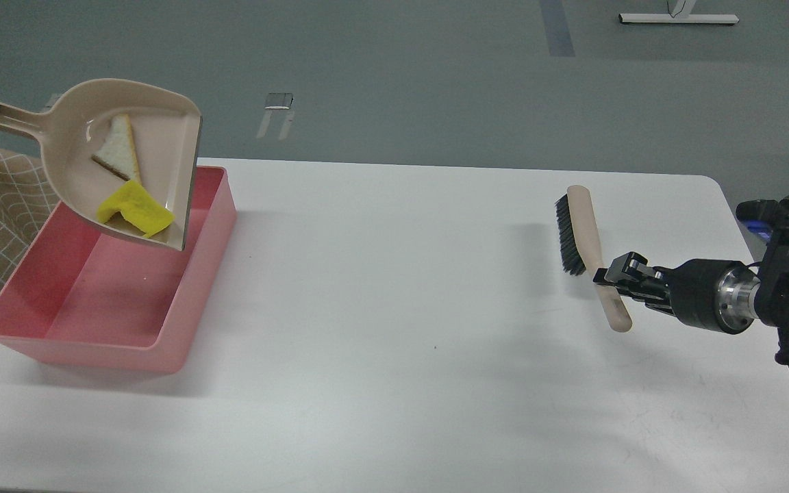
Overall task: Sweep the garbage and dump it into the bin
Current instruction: 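Tilt the dustpan with the left gripper to dump into bin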
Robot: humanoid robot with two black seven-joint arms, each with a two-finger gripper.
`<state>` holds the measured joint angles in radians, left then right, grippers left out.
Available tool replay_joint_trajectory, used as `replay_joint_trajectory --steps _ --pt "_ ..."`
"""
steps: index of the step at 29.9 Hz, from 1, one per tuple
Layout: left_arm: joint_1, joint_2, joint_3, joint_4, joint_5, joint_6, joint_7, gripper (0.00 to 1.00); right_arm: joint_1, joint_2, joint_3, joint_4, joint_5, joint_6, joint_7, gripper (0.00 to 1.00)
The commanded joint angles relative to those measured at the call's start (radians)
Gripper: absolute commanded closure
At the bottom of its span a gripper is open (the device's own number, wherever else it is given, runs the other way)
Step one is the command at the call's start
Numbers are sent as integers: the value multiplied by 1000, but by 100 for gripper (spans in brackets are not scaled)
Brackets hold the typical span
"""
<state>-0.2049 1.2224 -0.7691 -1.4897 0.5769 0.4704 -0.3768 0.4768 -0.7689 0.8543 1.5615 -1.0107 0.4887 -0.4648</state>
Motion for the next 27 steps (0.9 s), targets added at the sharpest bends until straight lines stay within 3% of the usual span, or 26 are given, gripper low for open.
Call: replay_joint_trajectory --steps 1,11,27 --pt "18 25 2 0 1 -10 -20 100 -1 5 0 0 0 0 0 100" --pt "39 106 62 6 32 -6 -111 100 -3 5 0 2 0 0 0 100" --pt "39 124 122 28 347 18 -112 100 -3 5 2 0 0 0 0 100"
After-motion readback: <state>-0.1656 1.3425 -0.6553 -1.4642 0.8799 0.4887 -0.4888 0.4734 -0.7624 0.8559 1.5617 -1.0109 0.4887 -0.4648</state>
